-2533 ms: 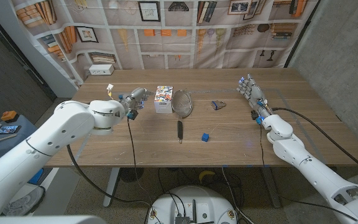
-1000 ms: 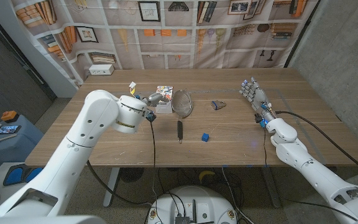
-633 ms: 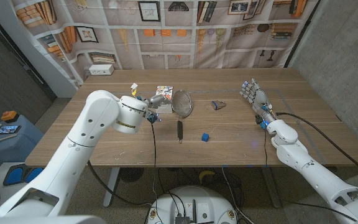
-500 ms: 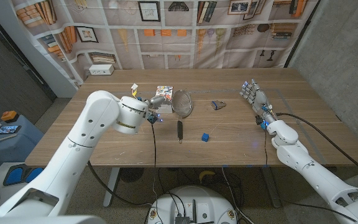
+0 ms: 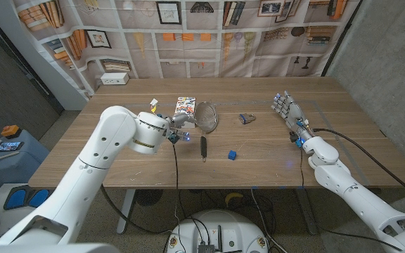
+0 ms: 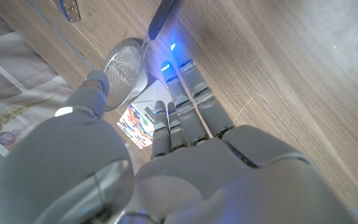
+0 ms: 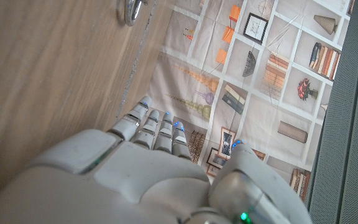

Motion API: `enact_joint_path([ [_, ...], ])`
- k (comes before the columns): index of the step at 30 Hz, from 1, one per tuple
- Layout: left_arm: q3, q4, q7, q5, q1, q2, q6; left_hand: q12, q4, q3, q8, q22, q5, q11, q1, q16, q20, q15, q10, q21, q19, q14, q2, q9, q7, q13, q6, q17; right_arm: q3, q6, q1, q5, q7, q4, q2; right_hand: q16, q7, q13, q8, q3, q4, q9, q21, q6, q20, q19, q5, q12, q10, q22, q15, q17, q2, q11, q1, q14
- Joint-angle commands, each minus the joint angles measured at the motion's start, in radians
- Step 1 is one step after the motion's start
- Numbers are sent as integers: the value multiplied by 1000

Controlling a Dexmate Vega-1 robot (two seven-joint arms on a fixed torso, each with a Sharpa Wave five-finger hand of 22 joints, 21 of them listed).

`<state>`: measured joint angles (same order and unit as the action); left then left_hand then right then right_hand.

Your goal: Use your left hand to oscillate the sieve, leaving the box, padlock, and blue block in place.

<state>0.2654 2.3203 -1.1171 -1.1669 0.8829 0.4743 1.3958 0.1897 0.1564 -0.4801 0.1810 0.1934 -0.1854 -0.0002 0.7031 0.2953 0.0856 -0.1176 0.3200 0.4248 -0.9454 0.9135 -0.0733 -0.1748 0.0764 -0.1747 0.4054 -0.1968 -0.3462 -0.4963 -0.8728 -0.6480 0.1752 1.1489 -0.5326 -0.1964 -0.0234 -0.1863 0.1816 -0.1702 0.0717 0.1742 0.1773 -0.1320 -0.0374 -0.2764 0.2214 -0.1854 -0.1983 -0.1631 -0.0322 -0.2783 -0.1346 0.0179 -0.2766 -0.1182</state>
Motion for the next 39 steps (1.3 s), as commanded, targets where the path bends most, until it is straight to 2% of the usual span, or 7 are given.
enact_joint_path([
  [1, -2, -32, 0, -16, -3, -14, 0, 5, 2, 2, 6, 8, 0, -12, 5, 36, 31, -101, 9, 34, -66, 106, 26, -3, -10, -4, 4, -14, -1, 11, -4, -4, 1, 4, -2, -6, -7, 0, 5, -7, 1, 2, 8, -5, -5, 2, -5, -4, -4, -3, -6, -2, -3, -2, 2, -5],
  [8, 4, -44, 0, 26, 5, -44, 0, 10, 24, 9, 9, 59, 1, -1, 71, 145, 78, -117, 47, 108, -143, 298, 29, -3, -1, -5, 25, -82, 1, 15, -6, -3, -5, 6, -4, -7, -9, 0, 6, -11, 0, 2, 8, -7, -5, 1, -5, -5, -5, -3, -6, 0, -5, -2, 2, -5],
  [15, -18, -75, 0, 37, 23, -110, 0, 4, 20, 64, 9, 170, 5, -11, 122, 293, 107, -110, 84, 217, -190, 415, -26, -5, -4, -6, 56, -205, 0, 14, -1, -2, -3, 0, -2, -7, -10, 0, 6, -13, -2, 2, 8, -8, -5, 0, -6, -5, -5, -3, -6, 2, -7, -2, 1, -6],
  [18, -19, -82, 0, 41, 27, -121, 0, 4, 16, 84, 9, 203, 3, -16, 141, 362, 120, -108, 98, 254, -207, 432, -35, -6, -3, -7, 67, -276, 0, 14, 1, -2, -2, -3, -1, -7, -10, 0, 7, -14, -3, 2, 8, -9, -5, 0, -6, -5, -6, -3, -5, 3, -7, -1, 1, -6],
  [21, -43, -81, 0, 72, 54, -170, 0, 5, 14, 97, 10, 226, 2, -18, 155, 416, 122, -108, 114, 283, -226, 448, -38, -6, -5, -7, 78, -330, -1, 15, 2, -1, -3, -4, -1, -7, -10, 0, 7, -15, -3, 2, 8, -10, -6, 0, -7, -5, -5, -3, -6, 4, -7, 0, 2, -5],
  [26, -48, -73, 0, 100, 69, -192, 0, 10, 12, 110, 12, 237, 2, -22, 162, 449, 123, -107, 141, 304, -245, 457, -42, -6, -9, -7, 93, -354, -1, 16, 4, -2, -2, -7, 0, -8, -11, 0, 7, -17, -4, 2, 9, -10, -5, 0, -7, -5, -5, -3, -4, 5, -7, -1, 2, -7],
  [39, -111, -73, 0, 202, 127, -354, 0, 15, 13, 126, 12, 257, 0, -27, 184, 495, 126, -106, 193, 342, -277, 482, -47, -5, -6, -5, 116, -370, -5, 15, 15, -4, 5, -25, 10, -8, -11, 0, 6, -21, -6, 2, 9, -10, -5, -3, -9, -5, -5, -3, -5, 8, -8, 0, 3, -6],
])
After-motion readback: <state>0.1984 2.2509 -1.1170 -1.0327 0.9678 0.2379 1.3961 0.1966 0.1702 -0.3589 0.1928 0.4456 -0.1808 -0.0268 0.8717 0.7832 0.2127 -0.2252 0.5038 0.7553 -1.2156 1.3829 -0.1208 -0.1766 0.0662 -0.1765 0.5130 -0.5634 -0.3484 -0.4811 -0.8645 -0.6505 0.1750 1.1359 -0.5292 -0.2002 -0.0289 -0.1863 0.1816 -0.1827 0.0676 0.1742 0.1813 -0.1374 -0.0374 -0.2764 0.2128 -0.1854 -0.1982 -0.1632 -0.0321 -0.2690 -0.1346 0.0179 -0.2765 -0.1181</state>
